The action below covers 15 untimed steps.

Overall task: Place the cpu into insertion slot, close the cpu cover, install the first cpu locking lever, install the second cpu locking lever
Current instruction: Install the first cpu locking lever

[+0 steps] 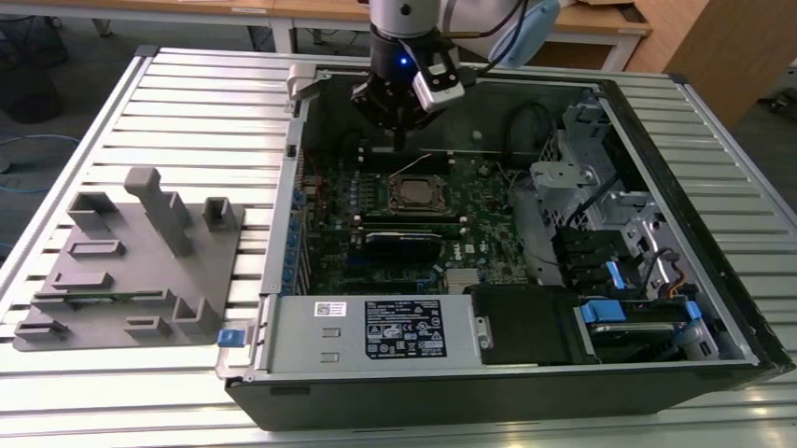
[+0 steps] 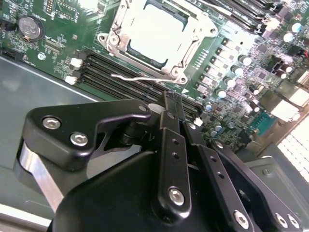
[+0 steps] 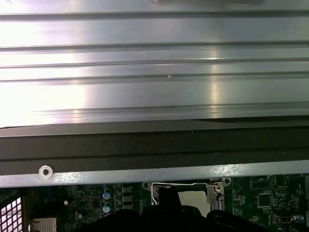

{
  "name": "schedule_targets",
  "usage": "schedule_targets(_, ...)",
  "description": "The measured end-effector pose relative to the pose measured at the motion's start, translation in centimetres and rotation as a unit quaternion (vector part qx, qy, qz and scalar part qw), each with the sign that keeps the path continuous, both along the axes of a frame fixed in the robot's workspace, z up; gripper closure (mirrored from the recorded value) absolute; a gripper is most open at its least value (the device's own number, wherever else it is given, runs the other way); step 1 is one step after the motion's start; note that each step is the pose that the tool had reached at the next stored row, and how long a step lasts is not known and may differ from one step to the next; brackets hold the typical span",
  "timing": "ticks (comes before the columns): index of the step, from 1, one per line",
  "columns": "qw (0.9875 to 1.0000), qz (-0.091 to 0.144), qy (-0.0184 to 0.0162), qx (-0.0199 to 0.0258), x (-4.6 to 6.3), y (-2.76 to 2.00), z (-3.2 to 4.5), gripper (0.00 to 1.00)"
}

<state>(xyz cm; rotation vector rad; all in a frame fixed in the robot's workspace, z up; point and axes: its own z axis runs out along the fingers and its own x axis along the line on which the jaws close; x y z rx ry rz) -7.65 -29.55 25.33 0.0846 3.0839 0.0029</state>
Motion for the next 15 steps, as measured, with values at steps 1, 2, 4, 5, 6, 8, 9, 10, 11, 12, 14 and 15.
schedule_targets(1, 1.0, 0.0, 0.0, 0.0, 0.06, 0.0, 0.0, 0.89)
schedule_targets(2, 1.0, 0.0, 0.0, 0.0, 0.12, 0.0, 0.0, 0.89)
schedule_targets(4, 1.0, 0.0, -0.0001, 0.0001, 0.16, 0.01, -0.07, 0.89)
schedule_targets(5, 1.0, 0.0, 0.0, 0.0, 0.16, 0.01, -0.1, 0.89)
schedule_targets(6, 1.0, 0.0, 0.0001, -0.0001, 0.16, 0.0, -0.12, 0.89)
schedule_targets(8, 1.0, 0.0, 0.0, 0.0, 0.16, 0.0, -0.15, 0.89)
schedule_targets(9, 1.0, 0.0, 0.0, 0.0, 0.16, 0.0, -0.17, 0.89)
schedule_targets(10, 1.0, 0.0, 0.0, 0.0, 0.16, 0.0, -0.17, 0.89)
schedule_targets(11, 1.0, 0.0, 0.0, 0.0, 0.16, 0.0, -0.19, 0.89)
schedule_targets(12, 1.0, 0.0, -0.0001, 0.0001, 0.16, 0.0, -0.21, 0.89)
schedule_targets(14, 1.0, 0.0, 0.0, 0.0, 0.16, 0.0, -0.41, 0.89)
schedule_targets(15, 1.0, 0.0, 0.0, 0.0, 0.16, 0.0, -0.66, 0.89)
